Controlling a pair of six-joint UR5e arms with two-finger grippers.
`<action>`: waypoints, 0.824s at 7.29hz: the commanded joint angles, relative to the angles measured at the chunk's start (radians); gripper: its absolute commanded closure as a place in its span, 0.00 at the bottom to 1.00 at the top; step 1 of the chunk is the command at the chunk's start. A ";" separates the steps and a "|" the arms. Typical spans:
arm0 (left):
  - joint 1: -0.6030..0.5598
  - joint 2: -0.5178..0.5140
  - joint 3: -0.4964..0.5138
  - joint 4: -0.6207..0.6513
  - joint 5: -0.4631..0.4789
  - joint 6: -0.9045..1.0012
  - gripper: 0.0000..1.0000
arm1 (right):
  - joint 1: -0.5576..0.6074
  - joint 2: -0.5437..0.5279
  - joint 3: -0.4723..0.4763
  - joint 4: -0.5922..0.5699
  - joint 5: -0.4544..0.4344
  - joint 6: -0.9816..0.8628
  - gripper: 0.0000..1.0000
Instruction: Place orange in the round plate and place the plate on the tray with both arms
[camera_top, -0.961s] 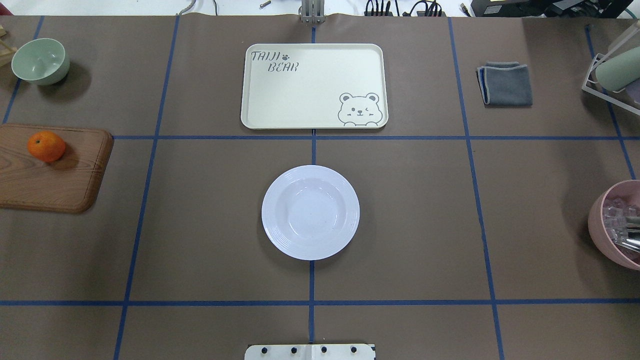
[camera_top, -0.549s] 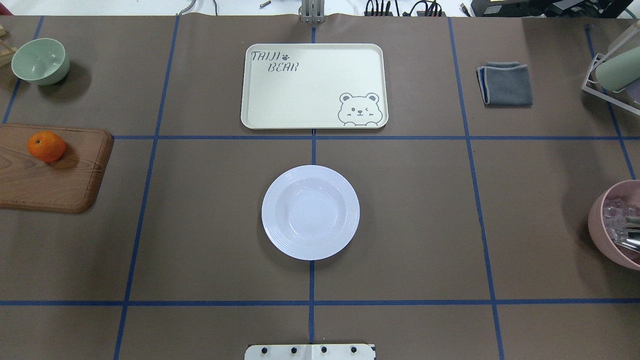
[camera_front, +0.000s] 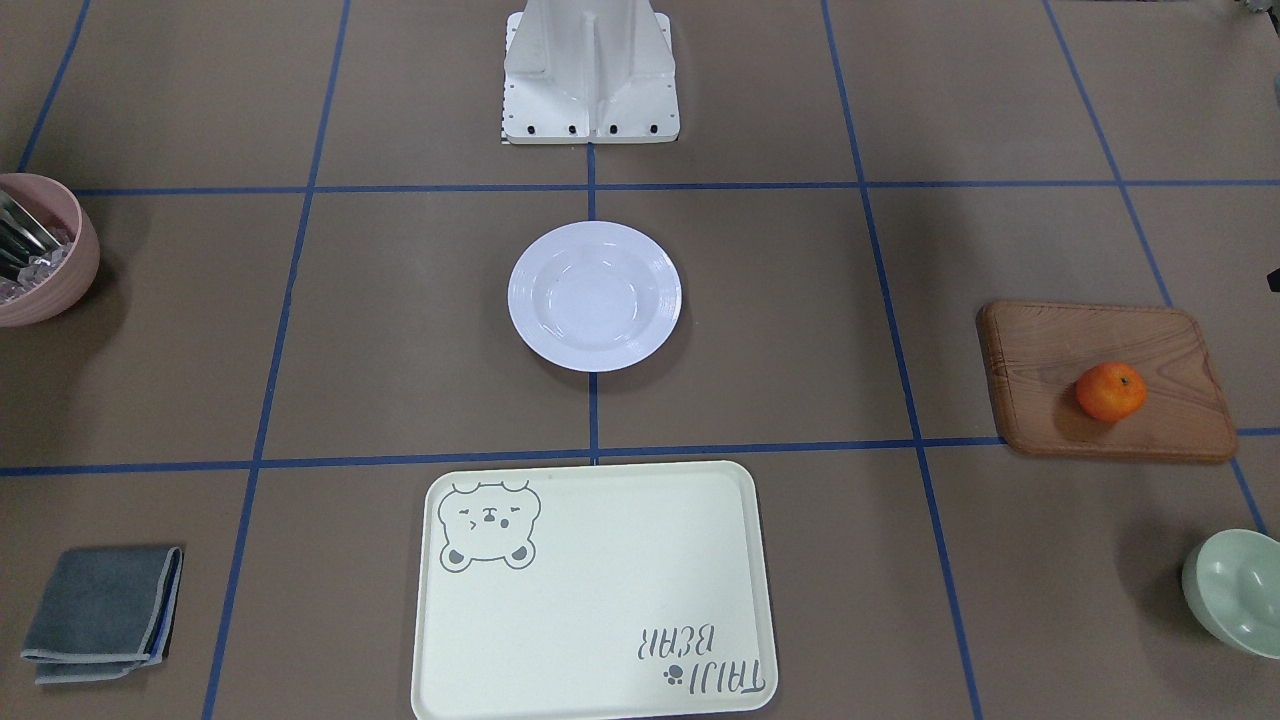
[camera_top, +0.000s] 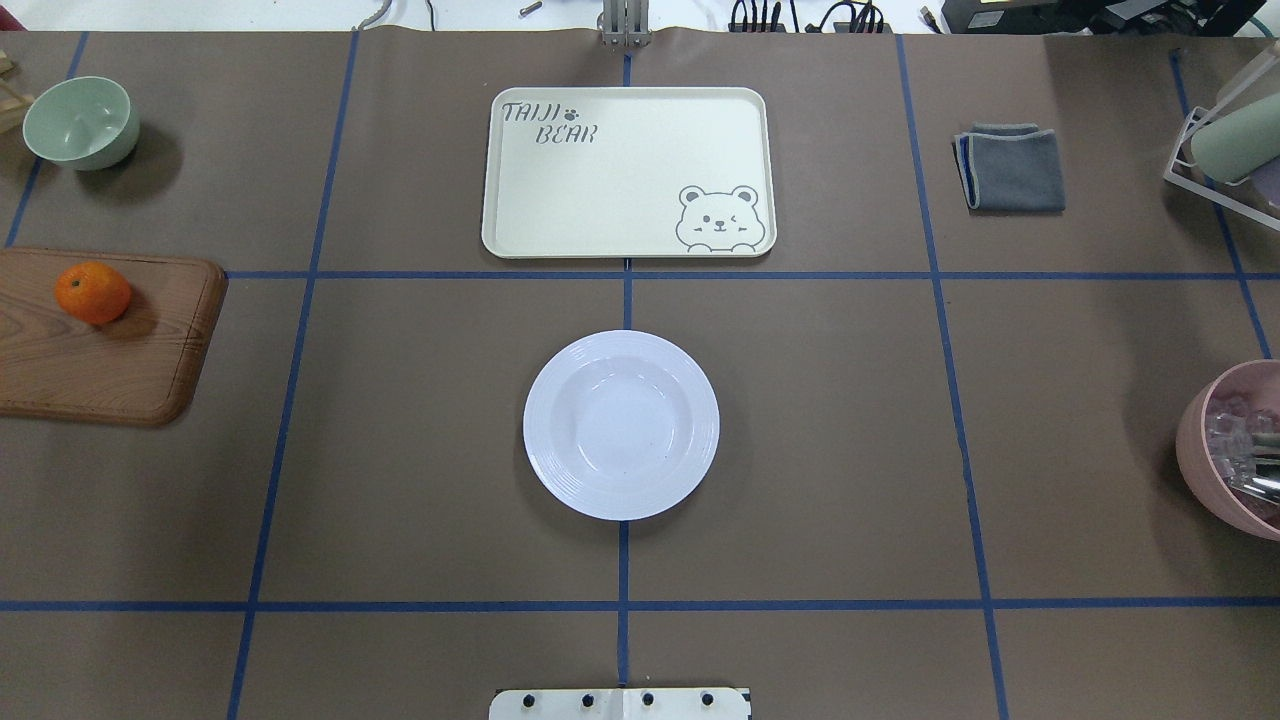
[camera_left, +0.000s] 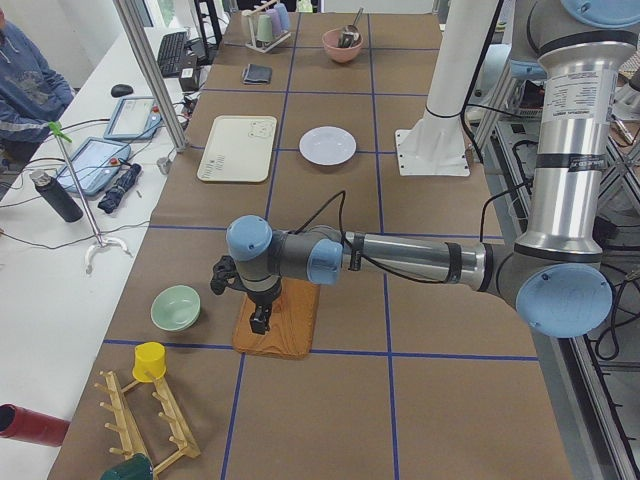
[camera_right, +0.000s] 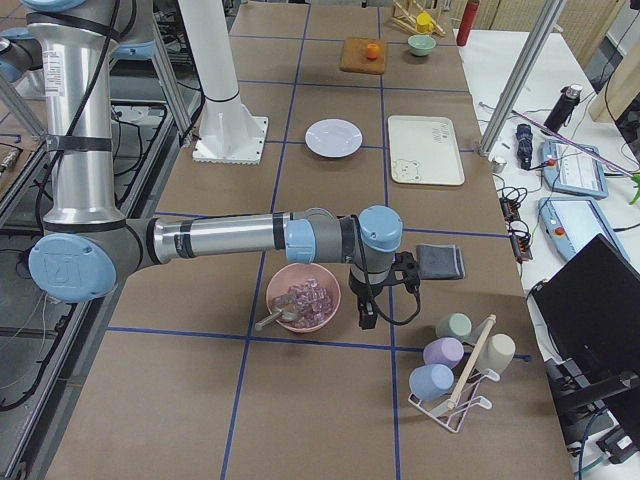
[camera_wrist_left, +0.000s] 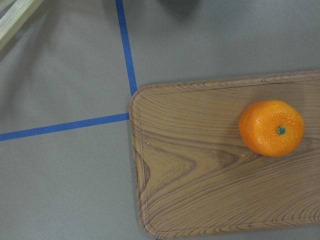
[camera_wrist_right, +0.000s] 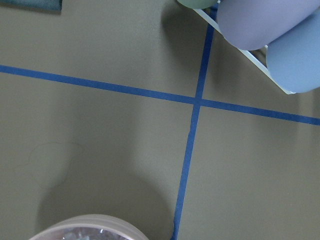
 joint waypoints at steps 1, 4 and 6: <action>-0.001 0.007 -0.004 -0.004 -0.001 -0.002 0.02 | -0.001 0.000 0.001 0.000 0.001 0.000 0.00; 0.001 0.008 -0.024 -0.006 -0.002 -0.004 0.02 | -0.016 0.002 0.004 0.001 0.014 0.001 0.00; 0.004 -0.007 -0.026 -0.023 -0.002 -0.065 0.02 | -0.023 0.003 0.004 0.001 0.014 0.004 0.00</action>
